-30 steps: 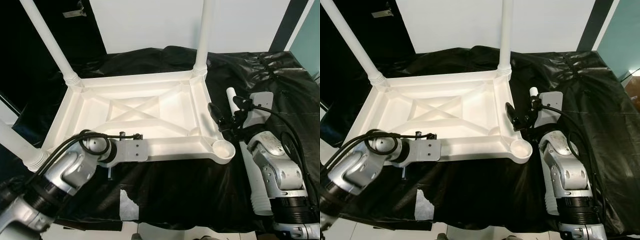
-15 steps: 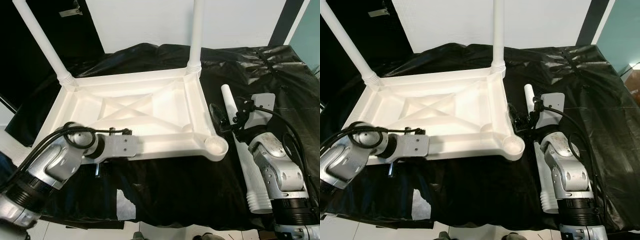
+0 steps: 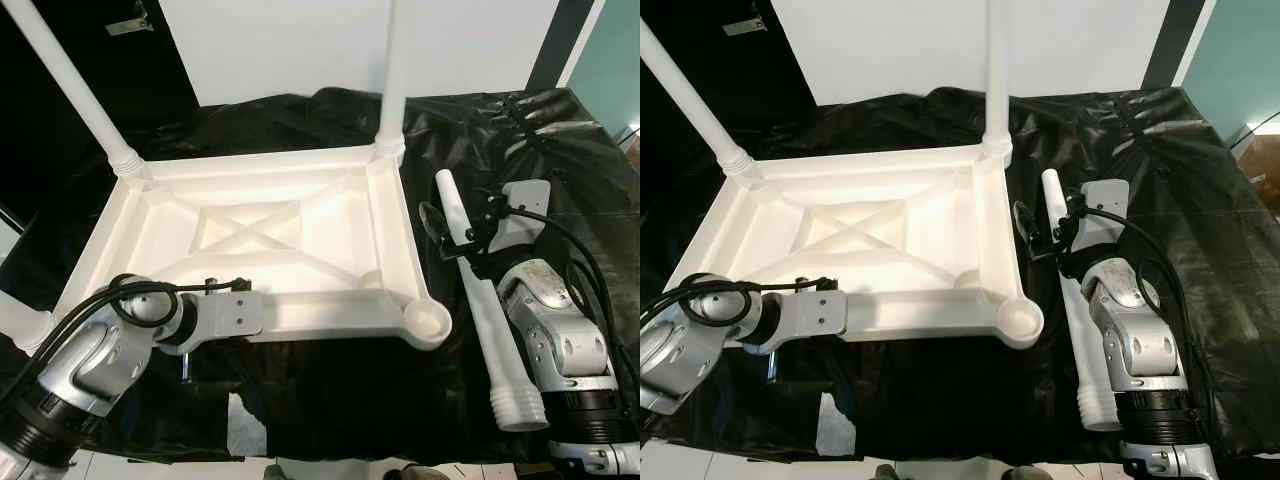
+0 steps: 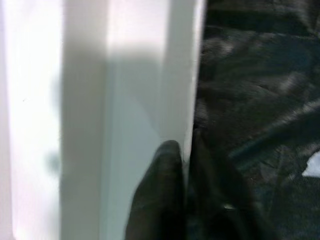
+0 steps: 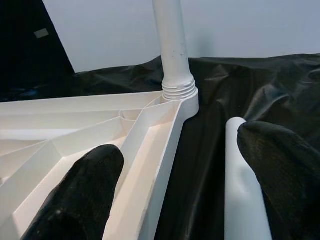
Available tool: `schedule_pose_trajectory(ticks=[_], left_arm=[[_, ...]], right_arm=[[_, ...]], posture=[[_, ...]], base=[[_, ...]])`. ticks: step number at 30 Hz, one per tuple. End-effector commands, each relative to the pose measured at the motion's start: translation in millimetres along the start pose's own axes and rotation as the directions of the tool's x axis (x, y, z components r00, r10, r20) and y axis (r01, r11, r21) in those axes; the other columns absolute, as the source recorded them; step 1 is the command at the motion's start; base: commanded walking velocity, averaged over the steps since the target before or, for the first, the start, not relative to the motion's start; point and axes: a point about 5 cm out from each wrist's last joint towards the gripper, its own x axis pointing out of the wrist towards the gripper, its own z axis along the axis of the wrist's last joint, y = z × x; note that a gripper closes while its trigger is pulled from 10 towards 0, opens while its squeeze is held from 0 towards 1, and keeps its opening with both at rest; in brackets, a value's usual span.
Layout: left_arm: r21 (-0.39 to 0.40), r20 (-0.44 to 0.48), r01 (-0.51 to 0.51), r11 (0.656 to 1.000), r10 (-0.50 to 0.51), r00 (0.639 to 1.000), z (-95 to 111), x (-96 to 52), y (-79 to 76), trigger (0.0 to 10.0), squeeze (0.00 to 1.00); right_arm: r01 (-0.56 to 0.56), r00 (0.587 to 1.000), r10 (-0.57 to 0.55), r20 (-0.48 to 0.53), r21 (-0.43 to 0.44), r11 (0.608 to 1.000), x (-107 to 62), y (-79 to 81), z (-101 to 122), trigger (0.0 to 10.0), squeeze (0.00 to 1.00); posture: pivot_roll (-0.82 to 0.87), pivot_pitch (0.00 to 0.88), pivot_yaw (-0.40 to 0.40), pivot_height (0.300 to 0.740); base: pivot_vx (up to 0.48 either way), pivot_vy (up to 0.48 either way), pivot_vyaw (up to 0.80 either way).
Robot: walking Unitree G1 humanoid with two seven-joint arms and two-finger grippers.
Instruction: Building children table
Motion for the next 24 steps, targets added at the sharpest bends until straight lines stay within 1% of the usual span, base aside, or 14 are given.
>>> schedule_pose_trajectory(ticks=[1, 2, 4, 6, 7, 8, 9, 10, 12, 13, 14, 15, 17, 24], left_arm=[[-0.065, -0.034, -0.080, 0.995, 0.078, 0.996, -9.9, 6.7, -0.1, 10.0, 1.00], [-0.076, -0.031, -0.108, 0.991, 0.106, 0.994, -9.5, 6.8, 4.5, 10.0, 1.00], [-0.076, -0.031, -0.108, 0.991, 0.106, 0.994, -9.5, 6.8, 4.5, 10.0, 1.00], [-0.085, -0.031, -0.138, 0.987, 0.136, 0.990, -8.8, 7.5, 9.3, 10.0, 1.00], [-0.091, -0.031, -0.157, 0.983, 0.154, 0.988, -8.3, 8.1, 12.3, 10.0, 0.64], [-0.109, -0.023, -0.174, 0.979, 0.173, 0.985, -6.8, 8.5, 14.0, 10.0, 0.00], [-0.140, -0.011, -0.198, 0.970, 0.198, 0.980, -5.3, 8.9, 15.8, 10.0, 0.00], [-0.140, -0.011, -0.198, 0.970, 0.198, 0.980, -5.3, 8.9, 15.8, 10.0, 0.00], [-0.213, -0.002, -0.248, 0.945, 0.253, 0.967, -4.5, 8.7, 19.5, 10.0, 0.00], [-0.249, -0.008, -0.276, 0.928, 0.283, 0.959, -5.8, 8.5, 21.3, 1.5, 0.00], [-0.249, -0.008, -0.276, 0.928, 0.283, 0.959, -5.8, 8.5, 21.3, 1.5, 0.00], [-0.270, -0.014, -0.293, 0.917, 0.300, 0.954, -6.7, 8.3, 22.3, 0.0, 0.00], [-0.319, -0.021, -0.302, 0.898, 0.312, 0.950, -8.2, 13.9, 16.6, 0.0, 0.00], [-0.367, -0.021, -0.295, 0.882, 0.309, 0.951, -5.7, 20.7, 7.4, 0.0, 0.00]], right_arm=[[-0.003, 1.000, 0.003, -0.001, 0.001, 1.000, -0.5, 0.6, -0.7, 10.0, 0.00], [-0.006, 1.000, 0.006, -0.001, 0.000, 1.000, 0.2, 0.9, -0.5, 10.0, 0.00], [-0.006, 1.000, 0.006, -0.001, 0.000, 1.000, 0.2, 0.9, -0.5, 10.0, 0.00], [-0.009, 1.000, 0.009, 0.002, -0.003, 1.000, 1.3, 1.0, 0.2, 10.0, 0.00], [-0.011, 1.000, 0.011, 0.003, -0.006, 1.000, 2.1, 1.1, 0.7, 10.0, 0.00], [-0.012, 1.000, 0.012, 0.006, -0.007, 1.000, 2.8, 0.8, 1.8, 10.0, 0.00], [-0.010, 1.000, 0.010, 0.008, -0.008, 1.000, 2.9, 0.4, 2.3, 10.0, 0.00], [-0.010, 1.000, 0.010, 0.008, -0.008, 1.000, 2.9, 0.4, 2.3, 10.0, 0.00], [-0.008, 1.000, 0.008, 0.009, -0.008, 1.000, 2.4, 0.0, 2.3, 10.0, 0.00], [-0.006, 1.000, 0.006, 0.010, -0.008, 1.000, 1.9, 0.0, 2.3, 10.0, 0.00], [-0.006, 1.000, 0.006, 0.010, -0.008, 1.000, 1.9, 0.0, 2.3, 10.0, 0.00], [-0.004, 1.000, 0.004, 0.010, -0.008, 1.000, 1.7, 0.0, 2.4, 10.0, 0.00], [0.002, 1.000, -0.002, 0.013, -0.006, 1.000, 1.4, 0.2, 2.6, 10.0, 0.00], [0.004, 1.000, -0.004, 0.014, -0.005, 1.000, 1.7, 0.4, 2.4, 10.0, 0.00]], posture=[[0.02, 0.051, 0.049, 0.740], [0.02, 0.045, 0.047, 0.740], [0.02, 0.045, 0.047, 0.740], [0.02, 0.042, 0.047, 0.740], [0.02, 0.042, 0.047, 0.740], [0.01, 0.038, 0.049, 0.740], [0.01, 0.036, 0.049, 0.740], [0.01, 0.036, 0.049, 0.740], [0.01, 0.034, 0.052, 0.740], [0.01, 0.033, 0.056, 0.740], [0.01, 0.033, 0.056, 0.740], [0.01, 0.033, 0.056, 0.740], [0.01, 0.029, 0.060, 0.740], [0.02, 0.029, 0.060, 0.740]], base=[[0.000, 0.000, 0.00], [0.000, 0.000, 0.00], [0.000, 0.000, 0.00], [0.000, 0.000, 0.00], [0.000, 0.000, 0.00], [0.000, 0.000, 0.00], [0.000, 0.000, 0.00], [0.000, 0.000, 0.00], [0.000, 0.000, 0.00], [0.000, 0.000, 0.00], [0.000, 0.000, 0.00], [0.000, 0.000, 0.00], [0.000, 0.000, 0.00], [0.000, 0.000, 0.00]])
